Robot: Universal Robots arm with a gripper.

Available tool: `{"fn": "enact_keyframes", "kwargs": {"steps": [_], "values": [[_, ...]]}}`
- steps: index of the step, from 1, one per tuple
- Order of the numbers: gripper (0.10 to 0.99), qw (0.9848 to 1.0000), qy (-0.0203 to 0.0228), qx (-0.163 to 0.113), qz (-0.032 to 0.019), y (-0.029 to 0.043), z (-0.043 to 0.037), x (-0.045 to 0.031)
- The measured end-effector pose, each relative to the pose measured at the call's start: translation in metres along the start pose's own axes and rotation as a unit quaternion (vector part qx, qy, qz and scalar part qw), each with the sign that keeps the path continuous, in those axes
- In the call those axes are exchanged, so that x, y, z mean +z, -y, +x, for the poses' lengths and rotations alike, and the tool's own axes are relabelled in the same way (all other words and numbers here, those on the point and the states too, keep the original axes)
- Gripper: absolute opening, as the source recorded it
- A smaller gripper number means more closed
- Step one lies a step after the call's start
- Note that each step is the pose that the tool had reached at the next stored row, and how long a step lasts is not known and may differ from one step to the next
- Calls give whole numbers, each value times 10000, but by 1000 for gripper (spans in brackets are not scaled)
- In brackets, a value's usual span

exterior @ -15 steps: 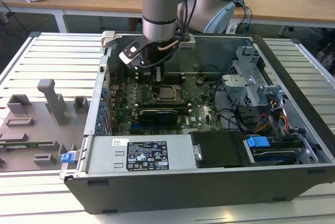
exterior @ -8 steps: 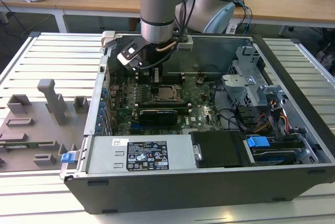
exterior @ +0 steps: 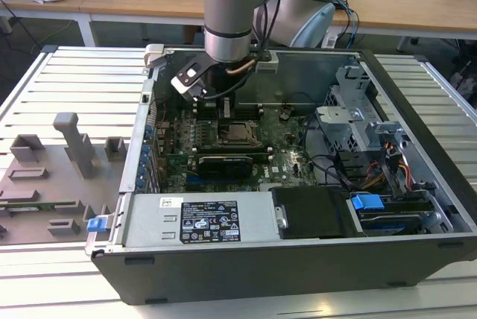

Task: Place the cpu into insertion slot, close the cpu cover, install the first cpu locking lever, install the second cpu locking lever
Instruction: 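Close the cpu cover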

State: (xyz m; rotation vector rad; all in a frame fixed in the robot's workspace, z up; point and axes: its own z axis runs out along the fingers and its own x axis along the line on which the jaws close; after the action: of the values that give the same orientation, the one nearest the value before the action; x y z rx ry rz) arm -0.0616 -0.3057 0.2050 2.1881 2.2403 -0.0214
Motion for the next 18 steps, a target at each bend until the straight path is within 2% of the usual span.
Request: {"fn": "enact_keyframes", "kwargs": {"steps": [2,4,6,8,10,13,18], "values": [[106,10000,-3,-3,1,-64,-1,0],[106,10000,-9,-9,7,-197,-5,0],[106,10000,-11,-13,8,-255,-6,-3],[106,10000,-12,-12,9,-263,-6,-40],[106,10000,-11,-12,9,-262,-8,-142],[106,10000,-11,-12,9,-262,-12,-391],[106,10000,-11,-12,10,-261,-16,-606]]}}
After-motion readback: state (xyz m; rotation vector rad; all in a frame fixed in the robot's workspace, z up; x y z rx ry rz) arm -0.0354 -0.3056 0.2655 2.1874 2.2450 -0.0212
